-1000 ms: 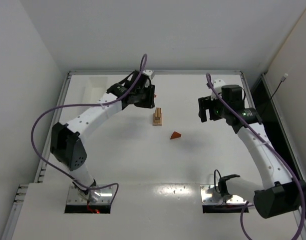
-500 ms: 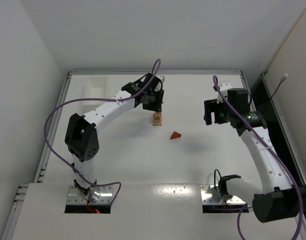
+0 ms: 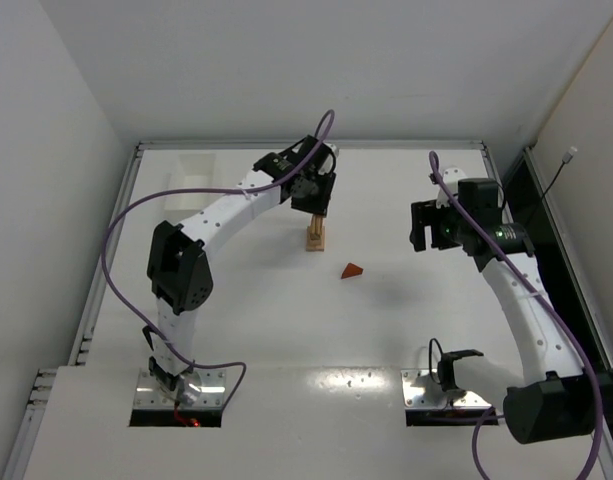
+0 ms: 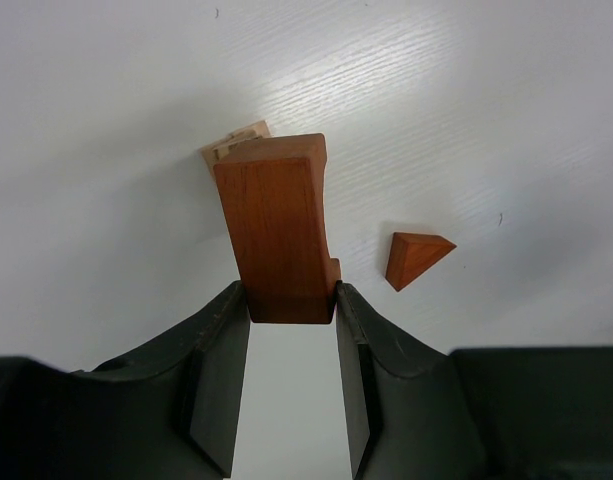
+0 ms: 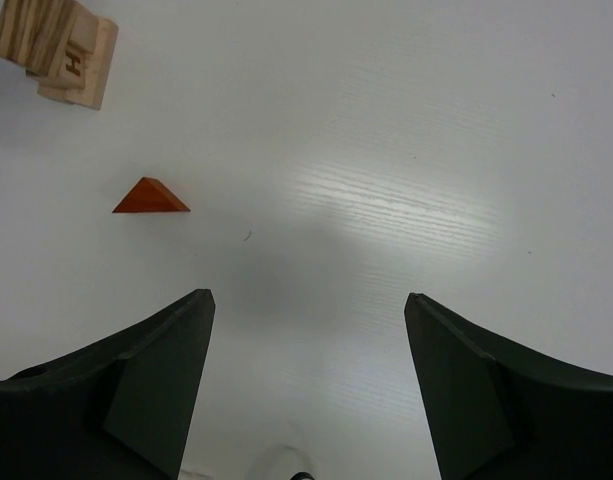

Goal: Build the wood block tower

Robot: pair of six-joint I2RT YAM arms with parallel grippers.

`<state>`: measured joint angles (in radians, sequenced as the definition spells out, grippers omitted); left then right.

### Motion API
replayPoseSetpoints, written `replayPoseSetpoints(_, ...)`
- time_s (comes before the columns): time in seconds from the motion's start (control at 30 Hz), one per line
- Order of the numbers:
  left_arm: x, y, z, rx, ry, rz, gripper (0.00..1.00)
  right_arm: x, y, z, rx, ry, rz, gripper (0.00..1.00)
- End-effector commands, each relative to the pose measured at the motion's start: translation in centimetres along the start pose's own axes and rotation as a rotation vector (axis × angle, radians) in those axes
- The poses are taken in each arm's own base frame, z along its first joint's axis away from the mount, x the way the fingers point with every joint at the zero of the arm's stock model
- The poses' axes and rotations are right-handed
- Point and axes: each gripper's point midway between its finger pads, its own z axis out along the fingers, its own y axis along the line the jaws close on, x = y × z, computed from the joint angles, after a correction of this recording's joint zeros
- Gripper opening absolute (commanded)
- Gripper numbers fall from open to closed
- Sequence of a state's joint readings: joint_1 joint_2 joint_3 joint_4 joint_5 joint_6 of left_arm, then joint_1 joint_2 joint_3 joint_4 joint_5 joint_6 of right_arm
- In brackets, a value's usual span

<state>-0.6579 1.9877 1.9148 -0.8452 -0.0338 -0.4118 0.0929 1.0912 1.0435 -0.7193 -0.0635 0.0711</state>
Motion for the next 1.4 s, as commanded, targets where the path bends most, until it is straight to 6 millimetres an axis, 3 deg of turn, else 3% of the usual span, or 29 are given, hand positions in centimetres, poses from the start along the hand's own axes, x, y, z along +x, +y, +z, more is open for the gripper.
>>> replayPoseSetpoints(0.0, -0.7, 0.0, -2.6, -0.029, -0.029, -0.009, 0.00, -0.1, 0.3, 0.2, -0.021, -0.009, 0.007, 0.73)
replayPoseSetpoints(0.2, 0.9, 0.8, -2.4, -0.067, 0.048, 0.010, 0.00, 0.4, 0.0, 0.5, -0.015, 0.000, 0.024, 0.73)
replayPoseSetpoints(0.43, 2.0, -0.2, -1.7, -0.026, 0.096, 0.027, 0.00, 0.9, -0.2, 0.3, -0.013, 0.000, 0.056, 0.73)
replayPoseSetpoints(0.7, 1.9, -0.5, -0.2, -0.022, 0.113, 0.027, 0.00, 0.9, -0.3, 0.3, -0.014, -0.001, 0.073, 0.73)
replayPoseSetpoints(0.83, 1.9, 0.2, 1.1, -0.029, 0.130, 0.012, 0.00, 0.9, -0.6, 0.3, -0.007, -0.001, 0.079, 0.73)
replayPoseSetpoints(1.03, 1.1, 0.9, 1.6, -0.037, 0.120, -0.004, 0.00, 1.1, -0.9, 0.5, -0.004, 0.008, 0.103, 0.71)
replayPoseSetpoints(1.37, 1.6, 2.1, 2.8, -0.078, 0.137, -0.009, 0.00, 0.8, -0.8, 0.9, -0.014, 0.018, 0.114, 0.71)
